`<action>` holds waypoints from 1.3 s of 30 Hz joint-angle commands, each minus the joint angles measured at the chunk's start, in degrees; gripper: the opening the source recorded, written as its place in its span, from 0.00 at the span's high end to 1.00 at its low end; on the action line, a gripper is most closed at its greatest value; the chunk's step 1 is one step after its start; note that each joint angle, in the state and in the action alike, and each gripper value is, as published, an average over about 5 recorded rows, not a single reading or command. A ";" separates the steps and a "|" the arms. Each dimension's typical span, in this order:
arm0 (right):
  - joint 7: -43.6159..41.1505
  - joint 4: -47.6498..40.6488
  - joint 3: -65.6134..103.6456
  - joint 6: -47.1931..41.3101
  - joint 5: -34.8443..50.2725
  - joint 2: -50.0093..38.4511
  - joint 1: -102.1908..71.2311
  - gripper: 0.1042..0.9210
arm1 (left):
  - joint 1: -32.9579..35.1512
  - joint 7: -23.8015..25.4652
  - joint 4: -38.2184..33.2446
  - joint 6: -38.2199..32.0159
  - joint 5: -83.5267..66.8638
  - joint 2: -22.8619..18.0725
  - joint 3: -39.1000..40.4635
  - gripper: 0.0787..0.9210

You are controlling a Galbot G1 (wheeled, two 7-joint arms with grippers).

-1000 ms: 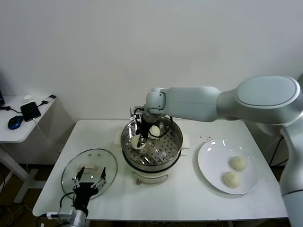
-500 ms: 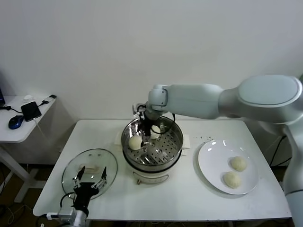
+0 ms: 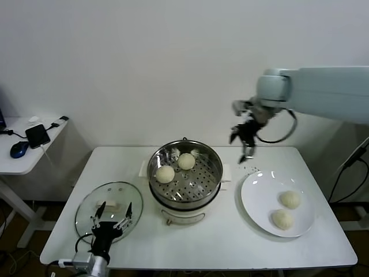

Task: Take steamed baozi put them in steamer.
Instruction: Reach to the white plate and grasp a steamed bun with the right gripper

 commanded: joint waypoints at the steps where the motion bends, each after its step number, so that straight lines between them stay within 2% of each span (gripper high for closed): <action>1: 3.06 10.11 -12.57 -0.93 -14.58 -21.76 1.61 0.12 | 0.14 -0.05 0.03 -0.08 0.29 -0.35 -0.17 0.12; 8: 6.84 5.61 2.29 -2.80 -19.61 -26.16 -17.92 0.12 | 0.39 -0.09 0.27 -0.12 0.89 -1.06 -0.23 0.12; 18: 9.48 -1.17 17.82 -4.03 -22.19 -23.66 -35.99 0.12 | 0.62 -0.15 0.75 -0.15 1.48 -1.53 -0.18 0.12; 28: 10.14 -4.91 23.76 -4.56 -23.59 -20.37 -41.79 0.12 | 0.44 -0.12 1.42 -0.13 1.30 -1.49 -0.39 0.12; 39: 9.30 -5.10 24.63 -5.14 -23.36 -19.10 -42.68 0.12 | 0.09 0.00 1.79 0.16 1.09 -1.19 -0.33 0.12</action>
